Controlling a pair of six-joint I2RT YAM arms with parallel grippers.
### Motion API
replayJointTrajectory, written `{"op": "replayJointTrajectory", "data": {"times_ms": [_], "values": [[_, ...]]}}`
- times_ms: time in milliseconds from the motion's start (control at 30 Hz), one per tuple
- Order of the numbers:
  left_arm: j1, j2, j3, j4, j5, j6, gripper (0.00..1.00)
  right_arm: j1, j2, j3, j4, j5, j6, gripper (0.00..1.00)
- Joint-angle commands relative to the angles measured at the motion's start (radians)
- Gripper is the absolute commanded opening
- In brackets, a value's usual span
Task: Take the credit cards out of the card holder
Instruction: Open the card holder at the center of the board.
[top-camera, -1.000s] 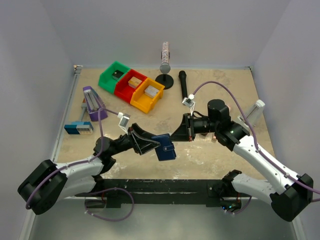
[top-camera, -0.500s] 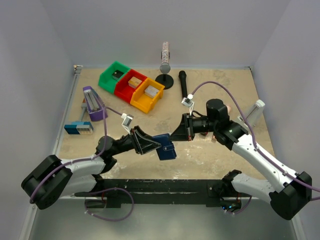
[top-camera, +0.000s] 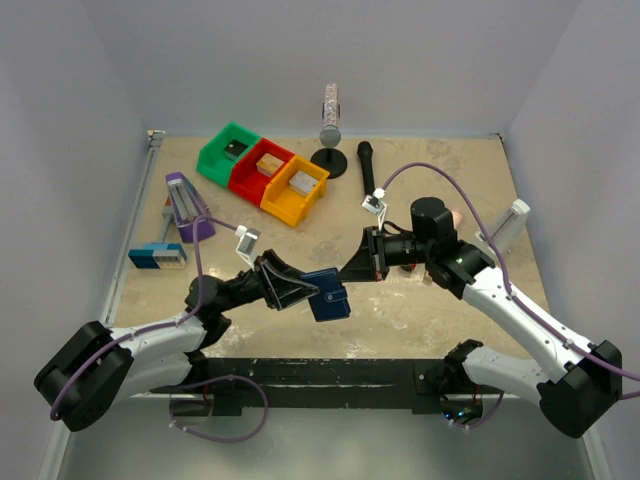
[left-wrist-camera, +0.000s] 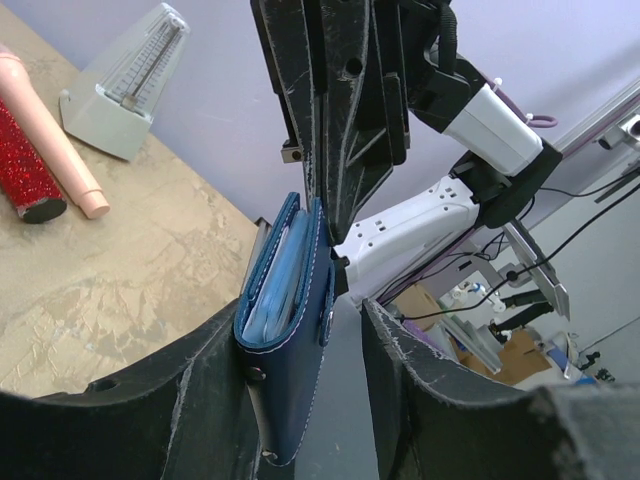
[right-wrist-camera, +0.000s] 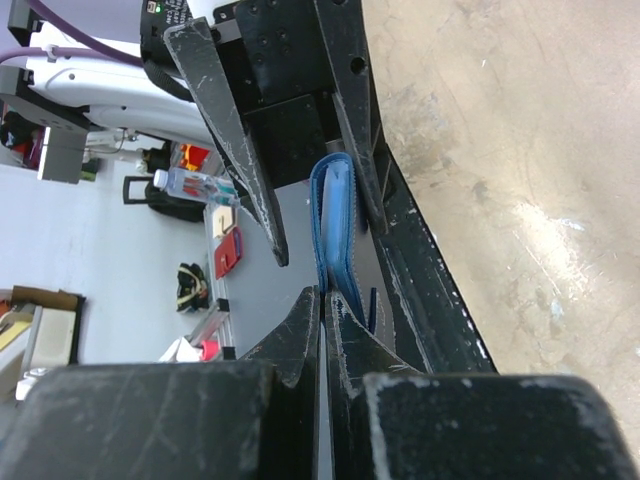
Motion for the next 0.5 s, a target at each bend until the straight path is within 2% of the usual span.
{"op": "replayJointTrajectory", "data": {"times_ms": [0, 467], "values": [[-0.005, -0.030, -0.005, 0.151, 0.008, 0.010, 0.50, -0.005, 0.006, 0.038, 0.024, -0.011, -0.015, 0.00], [-0.003, -0.052, -0.022, 0.134, -0.017, 0.016, 0.36, -0.013, 0.012, 0.027, 0.035, -0.008, -0.014, 0.00]]}}
